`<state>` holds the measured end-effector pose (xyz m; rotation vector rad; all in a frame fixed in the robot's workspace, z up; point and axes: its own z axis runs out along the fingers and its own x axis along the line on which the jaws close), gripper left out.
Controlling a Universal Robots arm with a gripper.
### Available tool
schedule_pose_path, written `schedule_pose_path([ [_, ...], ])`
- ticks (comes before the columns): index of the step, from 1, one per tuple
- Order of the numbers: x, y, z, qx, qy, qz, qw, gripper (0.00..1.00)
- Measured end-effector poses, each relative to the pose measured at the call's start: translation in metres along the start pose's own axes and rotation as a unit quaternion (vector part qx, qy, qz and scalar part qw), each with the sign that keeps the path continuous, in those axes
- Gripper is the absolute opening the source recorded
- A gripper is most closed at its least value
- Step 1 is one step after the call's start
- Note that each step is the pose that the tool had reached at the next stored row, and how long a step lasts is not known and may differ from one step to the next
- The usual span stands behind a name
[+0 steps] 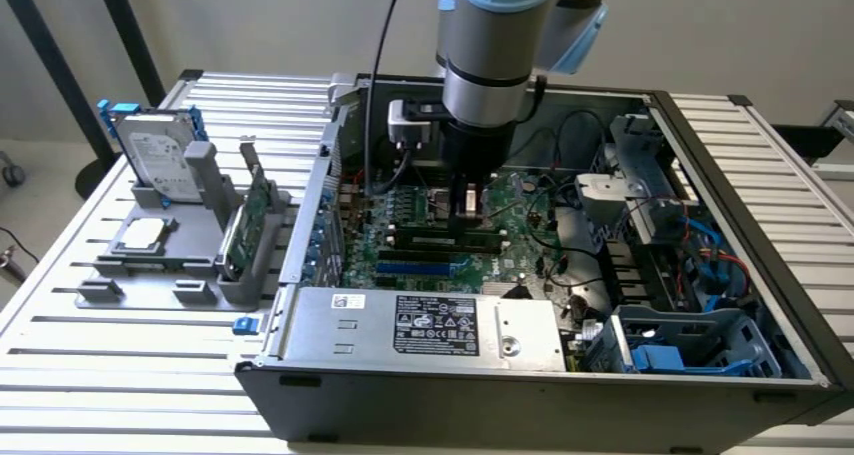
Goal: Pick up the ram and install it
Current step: 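Insert the ram into the slot, then press down the ram until it locks into place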
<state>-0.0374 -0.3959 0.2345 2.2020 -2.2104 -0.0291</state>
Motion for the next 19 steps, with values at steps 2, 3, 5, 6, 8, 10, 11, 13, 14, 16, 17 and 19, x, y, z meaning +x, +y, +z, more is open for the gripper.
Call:
schedule_pose_path([
  [2, 0.0002, 0.0011, -0.0031, -0.0001, -0.0007, 0.000, 1.0000, 0.22],
  [3, 0.0003, 0.0018, -0.0047, -0.0001, -0.0011, 0.000, 1.0000, 0.22],
  [5, 0.0004, 0.0037, -0.0070, 0.0000, -0.0016, 0.000, 1.0000, 0.20],
  [6, 0.0004, 0.0047, -0.0075, -0.0001, -0.0017, 0.000, 1.0000, 0.13],
  [8, 0.0004, 0.0065, -0.0078, 0.0000, -0.0019, 0.000, 1.0000, 0.11],
  [10, 0.0004, 0.0066, -0.0078, -0.0001, -0.0019, 0.000, 1.0000, 0.11],
  [11, 0.0004, 0.0066, -0.0078, -0.0001, -0.0019, 0.000, 1.0000, 0.11],
  [13, 0.0004, 0.0067, -0.0079, -0.0008, -0.0018, 0.000, 1.0000, 0.11],
  [14, 0.0004, 0.0067, -0.0079, -0.0009, -0.0018, 0.000, 1.0000, 0.11],
  [16, 0.0004, 0.0067, -0.0079, -0.0006, -0.0018, 0.000, 1.0000, 0.11],
  [17, 0.0004, 0.0067, -0.0076, 0.0000, -0.0019, 0.000, 1.0000, 0.11],
  [19, 0.0004, 0.0068, -0.0063, 0.0012, -0.0018, 0.000, 1.0000, 0.11],
])
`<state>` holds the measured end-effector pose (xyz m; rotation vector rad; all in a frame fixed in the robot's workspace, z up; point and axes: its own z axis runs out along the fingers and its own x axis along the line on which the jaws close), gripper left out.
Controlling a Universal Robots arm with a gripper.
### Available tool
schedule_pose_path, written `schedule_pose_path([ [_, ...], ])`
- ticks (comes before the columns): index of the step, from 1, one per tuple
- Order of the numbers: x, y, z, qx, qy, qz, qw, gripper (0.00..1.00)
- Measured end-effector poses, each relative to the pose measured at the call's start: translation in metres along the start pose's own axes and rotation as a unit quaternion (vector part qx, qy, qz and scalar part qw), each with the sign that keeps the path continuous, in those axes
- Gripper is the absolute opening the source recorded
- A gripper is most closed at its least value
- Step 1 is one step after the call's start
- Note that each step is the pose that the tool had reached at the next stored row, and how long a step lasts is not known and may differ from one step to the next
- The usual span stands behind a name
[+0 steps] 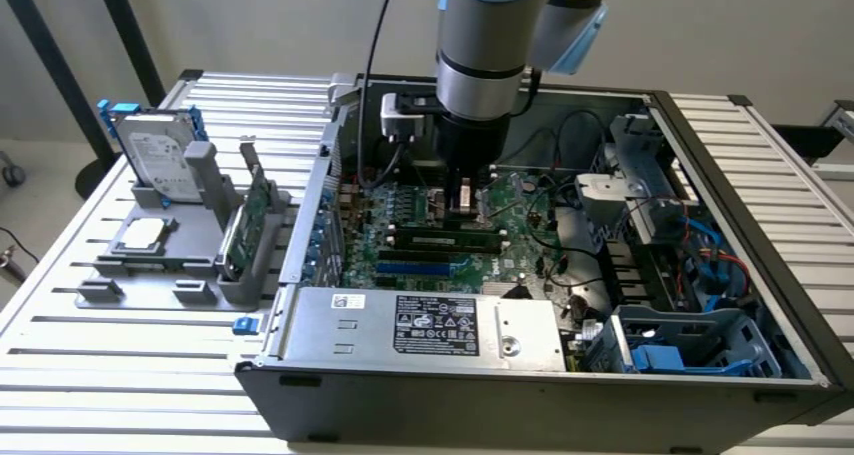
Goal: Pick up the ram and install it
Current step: 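Press down the ram until it locks into place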
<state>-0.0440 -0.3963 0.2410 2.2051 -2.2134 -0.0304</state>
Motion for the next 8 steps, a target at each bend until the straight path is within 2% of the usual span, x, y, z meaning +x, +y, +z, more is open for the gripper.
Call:
schedule_pose_path([
  [8, 0.0000, 0.0008, 0.0068, 0.0014, 0.0000, 0.000, 1.0000, 0.11],
])
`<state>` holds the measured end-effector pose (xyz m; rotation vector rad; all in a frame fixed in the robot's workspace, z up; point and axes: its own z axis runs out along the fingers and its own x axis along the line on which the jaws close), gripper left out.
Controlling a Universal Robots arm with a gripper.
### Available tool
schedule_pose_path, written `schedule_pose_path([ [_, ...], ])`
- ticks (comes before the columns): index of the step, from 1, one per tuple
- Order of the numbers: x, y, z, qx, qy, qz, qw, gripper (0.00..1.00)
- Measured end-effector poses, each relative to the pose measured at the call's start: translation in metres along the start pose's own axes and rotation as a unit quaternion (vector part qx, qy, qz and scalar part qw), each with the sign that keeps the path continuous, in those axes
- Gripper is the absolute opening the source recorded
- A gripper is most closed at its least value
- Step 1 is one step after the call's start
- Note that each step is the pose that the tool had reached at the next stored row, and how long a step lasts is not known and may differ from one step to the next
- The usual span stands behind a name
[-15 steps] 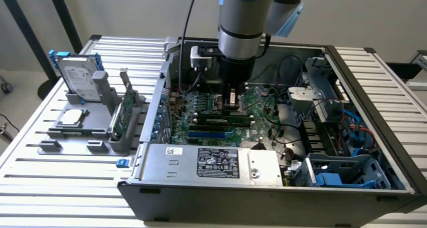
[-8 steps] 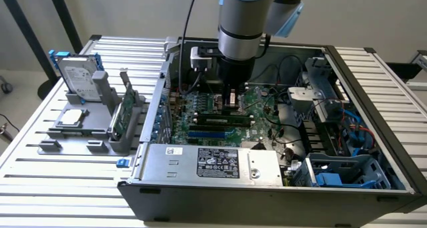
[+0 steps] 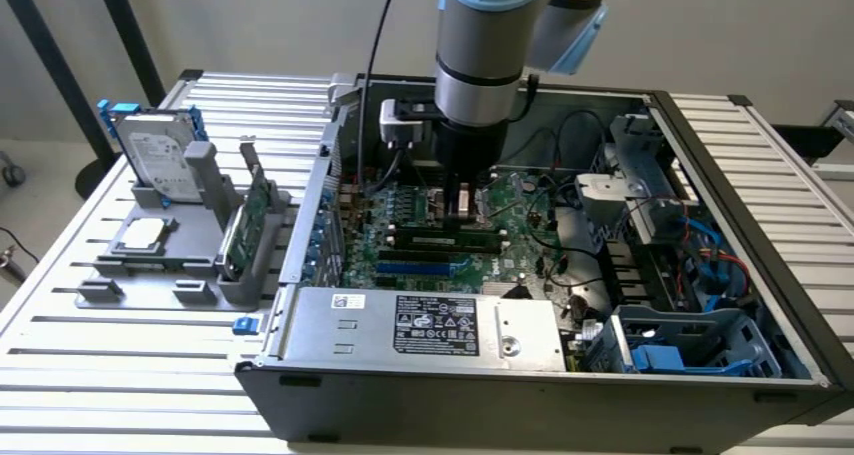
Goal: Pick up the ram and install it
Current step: 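Press down the ram until it locks into place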
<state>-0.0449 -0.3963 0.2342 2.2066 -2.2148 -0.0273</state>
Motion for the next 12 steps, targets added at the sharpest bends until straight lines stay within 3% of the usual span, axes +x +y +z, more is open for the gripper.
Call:
schedule_pose_path([
  [11, 0.0001, 0.0004, 0.0071, 0.0001, 0.0003, 0.000, 1.0000, 0.11],
  [12, -0.0001, 0.0004, 0.0056, 0.0004, -0.0007, 0.000, 1.0000, 0.11],
])
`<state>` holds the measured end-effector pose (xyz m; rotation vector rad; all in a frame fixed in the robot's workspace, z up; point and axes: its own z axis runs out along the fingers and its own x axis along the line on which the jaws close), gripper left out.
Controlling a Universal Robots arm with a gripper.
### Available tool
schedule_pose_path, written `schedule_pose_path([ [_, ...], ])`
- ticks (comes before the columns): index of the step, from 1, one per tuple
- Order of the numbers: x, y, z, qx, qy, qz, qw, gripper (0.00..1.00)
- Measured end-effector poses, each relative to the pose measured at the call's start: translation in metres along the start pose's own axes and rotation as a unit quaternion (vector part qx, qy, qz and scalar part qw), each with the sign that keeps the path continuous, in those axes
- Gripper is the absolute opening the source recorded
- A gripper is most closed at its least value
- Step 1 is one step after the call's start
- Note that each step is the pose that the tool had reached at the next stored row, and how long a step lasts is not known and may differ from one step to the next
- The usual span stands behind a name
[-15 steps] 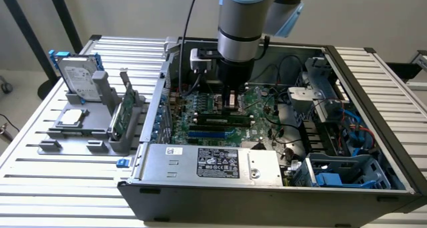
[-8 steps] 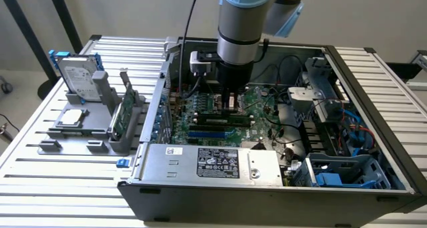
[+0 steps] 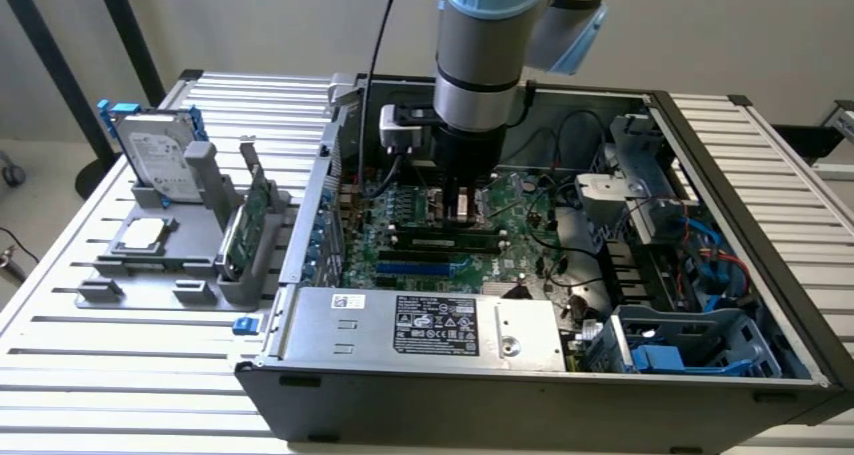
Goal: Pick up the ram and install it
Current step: 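Press down the ram until it locks into place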
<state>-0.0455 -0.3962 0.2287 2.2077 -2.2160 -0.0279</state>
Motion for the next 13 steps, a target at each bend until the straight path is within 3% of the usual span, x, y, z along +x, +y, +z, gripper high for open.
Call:
schedule_pose_path([
  [5, 0.000, 0.0005, -0.0176, -0.0002, 0.0007, 0.000, 1.0000, 0.11],
  [13, 0.000, 0.0005, -0.0182, -0.0002, 0.0006, 0.000, 1.0000, 0.11],
])
